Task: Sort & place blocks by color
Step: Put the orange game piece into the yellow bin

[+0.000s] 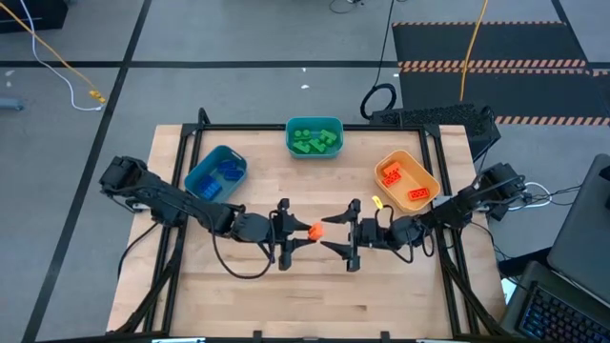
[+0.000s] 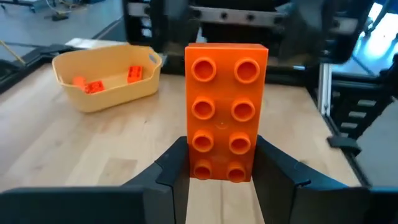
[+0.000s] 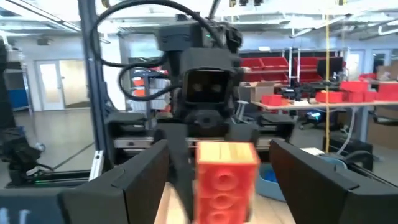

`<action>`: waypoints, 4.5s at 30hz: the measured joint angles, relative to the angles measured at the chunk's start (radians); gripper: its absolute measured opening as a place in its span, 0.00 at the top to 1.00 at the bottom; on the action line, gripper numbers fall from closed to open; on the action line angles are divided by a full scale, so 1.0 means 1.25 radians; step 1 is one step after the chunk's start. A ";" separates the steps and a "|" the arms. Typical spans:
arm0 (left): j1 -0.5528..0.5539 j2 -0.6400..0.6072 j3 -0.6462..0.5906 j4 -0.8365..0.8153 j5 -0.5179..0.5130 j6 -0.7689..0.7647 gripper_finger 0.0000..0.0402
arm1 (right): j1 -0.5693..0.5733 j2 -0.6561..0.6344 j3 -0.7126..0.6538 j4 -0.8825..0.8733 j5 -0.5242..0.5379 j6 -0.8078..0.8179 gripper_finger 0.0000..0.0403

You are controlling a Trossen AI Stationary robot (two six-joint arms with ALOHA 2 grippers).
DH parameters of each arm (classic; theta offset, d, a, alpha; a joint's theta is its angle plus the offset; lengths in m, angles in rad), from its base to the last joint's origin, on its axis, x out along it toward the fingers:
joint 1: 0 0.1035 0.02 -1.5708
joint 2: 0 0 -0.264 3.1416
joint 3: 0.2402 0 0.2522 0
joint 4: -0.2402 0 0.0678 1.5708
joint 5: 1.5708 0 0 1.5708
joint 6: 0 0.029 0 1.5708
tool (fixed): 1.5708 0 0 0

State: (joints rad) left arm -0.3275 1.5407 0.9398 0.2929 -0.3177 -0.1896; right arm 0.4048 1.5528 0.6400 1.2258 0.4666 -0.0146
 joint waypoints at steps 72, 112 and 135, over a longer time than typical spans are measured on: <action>-0.171 -0.132 0.000 -0.383 0.022 -0.216 0.63 | -0.006 -0.284 -0.107 -0.841 0.820 0.237 0.69; -0.038 -0.147 0.000 -0.406 -0.070 0.051 0.65 | -0.188 -0.625 -0.381 -0.800 0.714 0.324 0.69; 0.026 -0.144 0.000 -0.273 -0.068 0.067 0.65 | -0.186 -0.730 -0.380 -0.793 0.649 0.204 0.69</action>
State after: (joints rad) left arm -0.2951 1.3607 0.9401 -0.0485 -0.4023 -0.1061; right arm 0.1719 0.6407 0.1646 0.2344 1.2779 0.2403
